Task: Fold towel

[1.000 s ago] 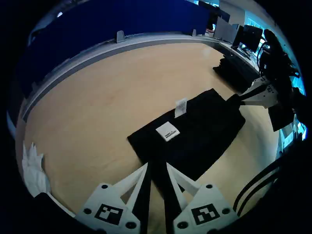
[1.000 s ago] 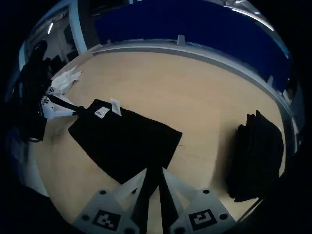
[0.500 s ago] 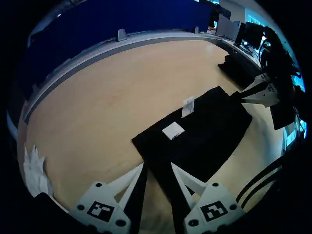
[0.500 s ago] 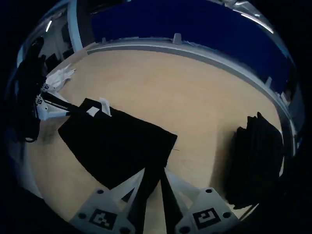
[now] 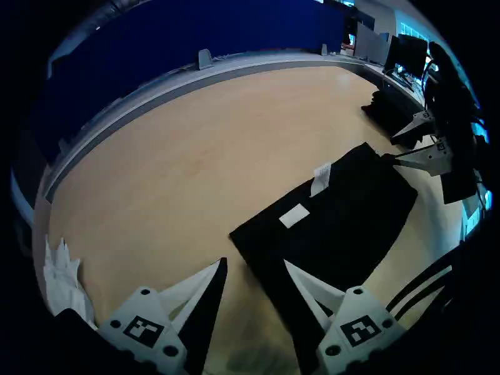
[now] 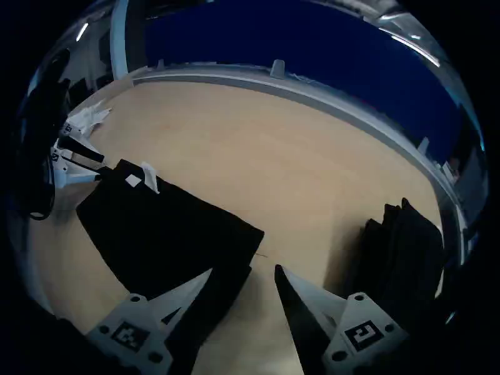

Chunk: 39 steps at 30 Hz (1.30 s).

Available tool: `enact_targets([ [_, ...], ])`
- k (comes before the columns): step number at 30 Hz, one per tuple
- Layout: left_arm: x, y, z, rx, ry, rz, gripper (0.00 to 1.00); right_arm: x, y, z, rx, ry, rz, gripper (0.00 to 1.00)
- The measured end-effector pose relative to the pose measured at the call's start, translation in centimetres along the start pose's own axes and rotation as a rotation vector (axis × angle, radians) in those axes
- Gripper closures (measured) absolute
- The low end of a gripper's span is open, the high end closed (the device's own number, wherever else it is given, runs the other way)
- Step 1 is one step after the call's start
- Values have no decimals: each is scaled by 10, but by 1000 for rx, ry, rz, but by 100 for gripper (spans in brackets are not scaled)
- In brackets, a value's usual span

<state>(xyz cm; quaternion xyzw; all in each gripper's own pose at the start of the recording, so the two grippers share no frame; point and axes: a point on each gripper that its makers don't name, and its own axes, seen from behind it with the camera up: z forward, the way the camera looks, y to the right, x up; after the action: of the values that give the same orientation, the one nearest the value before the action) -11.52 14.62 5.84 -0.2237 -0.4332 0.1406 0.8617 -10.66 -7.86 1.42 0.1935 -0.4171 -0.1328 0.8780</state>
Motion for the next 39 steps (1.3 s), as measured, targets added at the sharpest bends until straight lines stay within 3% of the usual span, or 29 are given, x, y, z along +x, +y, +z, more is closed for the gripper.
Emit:
enact_targets([
  [7,10,-13,0,36,22,-19,29,19,15,4,-57,49,-4,18],
  [9,14,-19,-1,53,34,-23,19,26,19,4,-74,65,3,15],
  [13,19,-26,-5,75,51,-32,10,36,23,2,-85,84,12,14],
  [29,10,-21,-23,71,67,-62,10,25,11,-14,-46,77,28,9],
  [39,-15,-13,-46,75,70,-120,10,4,-1,-40,-32,85,81,8],
])
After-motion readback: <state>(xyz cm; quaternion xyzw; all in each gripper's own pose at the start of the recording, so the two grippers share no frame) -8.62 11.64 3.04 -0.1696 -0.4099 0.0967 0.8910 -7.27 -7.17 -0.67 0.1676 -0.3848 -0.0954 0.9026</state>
